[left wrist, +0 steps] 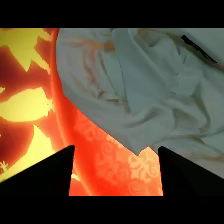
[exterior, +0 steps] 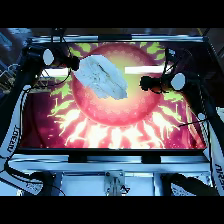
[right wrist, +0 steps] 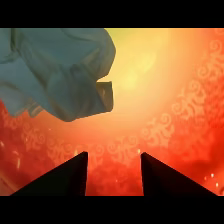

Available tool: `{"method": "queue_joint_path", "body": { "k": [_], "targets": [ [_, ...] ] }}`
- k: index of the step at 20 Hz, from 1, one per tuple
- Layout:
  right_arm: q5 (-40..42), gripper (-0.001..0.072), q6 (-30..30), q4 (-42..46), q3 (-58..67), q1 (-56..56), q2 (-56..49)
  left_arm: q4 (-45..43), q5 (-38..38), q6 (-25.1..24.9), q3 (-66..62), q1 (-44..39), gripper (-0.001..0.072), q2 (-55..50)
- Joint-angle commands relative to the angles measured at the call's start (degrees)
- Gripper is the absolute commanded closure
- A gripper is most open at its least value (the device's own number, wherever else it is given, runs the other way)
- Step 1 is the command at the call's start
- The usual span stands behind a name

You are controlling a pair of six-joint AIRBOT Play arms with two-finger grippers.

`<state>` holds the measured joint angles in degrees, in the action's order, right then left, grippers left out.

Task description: Fold the shirts.

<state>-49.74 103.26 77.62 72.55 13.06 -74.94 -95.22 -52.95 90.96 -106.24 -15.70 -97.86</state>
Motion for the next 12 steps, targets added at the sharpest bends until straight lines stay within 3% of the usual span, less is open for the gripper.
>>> {"method": "queue_joint_path", "body": {
  "k": [1, 5, 10, 12],
  "targets": [
    [0.57, 0.0255, -0.02, -2.05, 0.07, -0.02, -2.51, 0.61, 1.92, 0.22, -0.07, 0.96, 0.0077, -3.23],
    [0.48, 0.0255, -0.09, -4.66, 0.04, 0.28, -3.67, 4.52, 3.37, 0.22, -2.27, 3.65, 0.0092, -6.88],
    [0.52, 0.0256, -0.37, -4.85, 0.04, 3.02, -3.67, 23.65, 2.34, 0.17, -8.24, 7.74, 0.0099, -13.25],
    [0.57, 0.0255, -0.61, -4.42, 0.04, 4.35, -3.67, 25.62, 1.18, -0.46, -8.41, 8.35, 0.0099, -14.86]
  ]
}}
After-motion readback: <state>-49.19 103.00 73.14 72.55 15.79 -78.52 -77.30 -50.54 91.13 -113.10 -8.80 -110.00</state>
